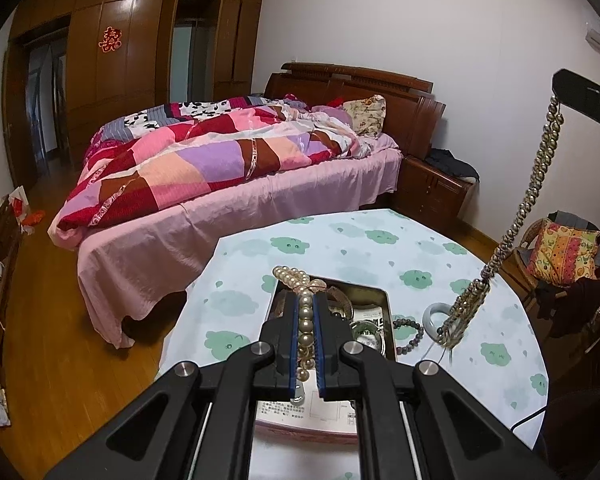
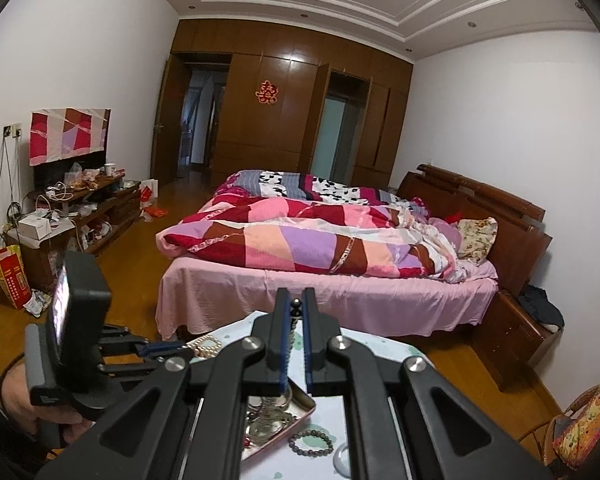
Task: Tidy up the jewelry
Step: 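Lift the pearl necklace over the tin with the left gripper while the right raises the gold chain, then lower both necklaces into the tin and open both grippers, then grasp the brown bead bracelet with the right gripper while the left reaches to the jade bangle, then close the left gripper on the rim of the pale jade bangle, then carry the jade bangle over the tin with the left gripper while the right carries the bead bracelet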
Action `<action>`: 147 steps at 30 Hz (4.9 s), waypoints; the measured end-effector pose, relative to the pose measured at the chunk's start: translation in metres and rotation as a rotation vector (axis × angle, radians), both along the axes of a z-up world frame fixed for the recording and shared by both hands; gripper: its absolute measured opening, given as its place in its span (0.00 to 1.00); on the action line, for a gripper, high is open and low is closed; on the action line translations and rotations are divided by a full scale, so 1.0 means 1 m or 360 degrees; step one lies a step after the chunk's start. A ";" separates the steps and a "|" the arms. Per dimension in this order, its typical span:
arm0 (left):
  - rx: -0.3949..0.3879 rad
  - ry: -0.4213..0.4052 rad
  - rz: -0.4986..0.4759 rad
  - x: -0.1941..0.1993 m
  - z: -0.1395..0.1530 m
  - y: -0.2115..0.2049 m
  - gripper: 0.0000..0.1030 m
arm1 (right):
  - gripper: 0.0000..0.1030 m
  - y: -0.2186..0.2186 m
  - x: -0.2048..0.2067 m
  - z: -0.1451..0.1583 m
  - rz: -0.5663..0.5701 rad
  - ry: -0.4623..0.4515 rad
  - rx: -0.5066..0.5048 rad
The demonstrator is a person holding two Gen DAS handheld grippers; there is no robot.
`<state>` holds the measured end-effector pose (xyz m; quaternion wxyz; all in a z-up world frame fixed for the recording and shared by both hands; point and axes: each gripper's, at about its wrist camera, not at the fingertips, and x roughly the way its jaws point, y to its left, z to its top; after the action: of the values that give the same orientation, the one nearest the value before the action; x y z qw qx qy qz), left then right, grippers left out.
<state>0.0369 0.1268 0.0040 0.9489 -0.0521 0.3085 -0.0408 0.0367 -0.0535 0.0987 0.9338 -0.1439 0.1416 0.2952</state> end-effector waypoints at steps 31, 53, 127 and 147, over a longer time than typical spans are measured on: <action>-0.0018 0.0236 -0.0060 0.020 -0.065 -0.015 0.06 | 0.07 0.035 0.040 -0.115 0.0061 0.0538 -0.0070; -0.0030 0.0259 0.0027 0.023 -0.078 -0.006 0.65 | 0.24 -0.028 0.068 -0.170 -0.0218 0.0781 -0.0079; 0.0280 0.0603 -0.0388 0.124 -0.133 -0.210 0.37 | 0.11 -0.166 0.067 -0.223 -0.0656 0.0844 -0.0057; 0.0216 0.0458 -0.0429 0.081 -0.107 -0.193 0.10 | 0.11 -0.175 0.057 -0.213 -0.0648 0.0751 0.0063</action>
<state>0.1174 -0.0660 -0.1027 0.8824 0.0485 0.4471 -0.1384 0.0941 -0.2280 -0.1143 0.9177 -0.0218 0.3747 0.1300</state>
